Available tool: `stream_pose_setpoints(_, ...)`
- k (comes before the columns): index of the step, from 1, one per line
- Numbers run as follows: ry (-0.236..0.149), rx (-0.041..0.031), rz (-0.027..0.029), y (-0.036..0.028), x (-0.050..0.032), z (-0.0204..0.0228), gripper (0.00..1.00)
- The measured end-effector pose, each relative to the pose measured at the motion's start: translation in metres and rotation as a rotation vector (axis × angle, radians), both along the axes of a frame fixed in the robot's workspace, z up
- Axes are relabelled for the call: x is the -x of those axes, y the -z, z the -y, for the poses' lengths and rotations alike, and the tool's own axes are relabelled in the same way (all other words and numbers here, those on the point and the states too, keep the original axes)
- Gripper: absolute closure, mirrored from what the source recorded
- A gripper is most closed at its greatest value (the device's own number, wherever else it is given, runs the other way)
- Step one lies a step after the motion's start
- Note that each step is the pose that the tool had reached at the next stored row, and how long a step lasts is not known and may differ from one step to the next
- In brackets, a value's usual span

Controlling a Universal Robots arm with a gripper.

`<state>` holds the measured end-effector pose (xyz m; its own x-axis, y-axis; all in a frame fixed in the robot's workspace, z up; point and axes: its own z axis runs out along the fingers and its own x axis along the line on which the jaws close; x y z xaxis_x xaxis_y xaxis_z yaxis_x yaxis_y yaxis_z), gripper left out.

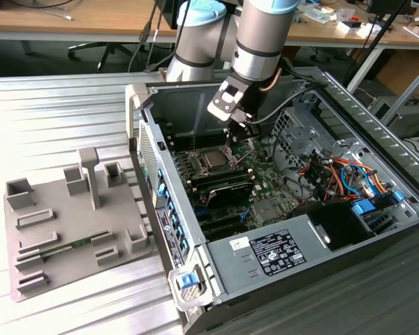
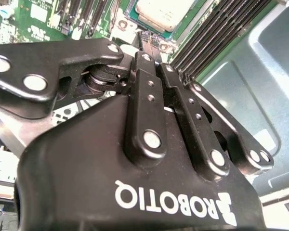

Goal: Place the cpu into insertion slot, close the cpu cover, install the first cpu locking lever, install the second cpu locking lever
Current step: 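Close the cpu cover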

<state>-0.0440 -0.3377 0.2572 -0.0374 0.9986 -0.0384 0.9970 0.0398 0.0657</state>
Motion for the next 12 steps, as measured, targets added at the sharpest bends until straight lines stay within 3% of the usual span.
stream_pose_setpoints(12,0.0,0.0,-0.0056,-0.0084,-0.0285,-0.0013,0.89)
